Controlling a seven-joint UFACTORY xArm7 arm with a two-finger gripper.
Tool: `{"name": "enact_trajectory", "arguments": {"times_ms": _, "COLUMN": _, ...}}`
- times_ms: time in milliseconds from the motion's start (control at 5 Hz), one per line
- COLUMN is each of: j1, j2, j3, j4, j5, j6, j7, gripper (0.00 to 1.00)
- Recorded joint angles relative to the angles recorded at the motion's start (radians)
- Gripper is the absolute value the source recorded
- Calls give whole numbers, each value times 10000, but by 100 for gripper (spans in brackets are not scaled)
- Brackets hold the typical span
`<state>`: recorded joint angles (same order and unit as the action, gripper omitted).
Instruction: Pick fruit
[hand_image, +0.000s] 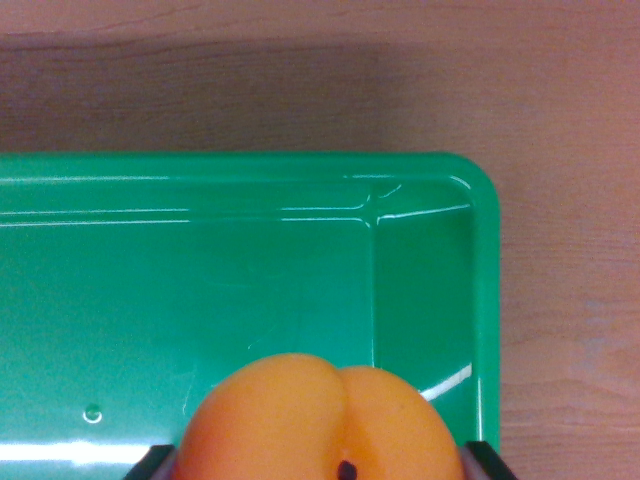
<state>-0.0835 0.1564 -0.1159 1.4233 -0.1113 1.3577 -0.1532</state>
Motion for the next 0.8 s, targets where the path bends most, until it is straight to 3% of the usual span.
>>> {"name": "enact_trajectory", "arguments": {"times_ms": 200, "j1": 0, "j2": 0, "j3": 0, "j4": 0, "j5": 0, "j6": 0, "j7": 0, "gripper": 100}}
{"name": "enact_trajectory", "arguments": {"times_ms": 400, "j1": 7, "j2": -137, "j3": 0, "j4": 213, "j5": 2, "j6": 348, "j7": -31, "gripper": 100}}
{"name": "enact_trajectory", "arguments": {"times_ms": 600, "j1": 7, "j2": -137, "j3": 0, "j4": 213, "j5": 2, "j6": 348, "j7": -31, "gripper": 100}}
{"name": "enact_trajectory", "arguments": {"times_ms": 800, "j1": 13, "j2": -268, "j3": 0, "j4": 417, "j5": 3, "j6": 681, "j7": -61, "gripper": 100}}
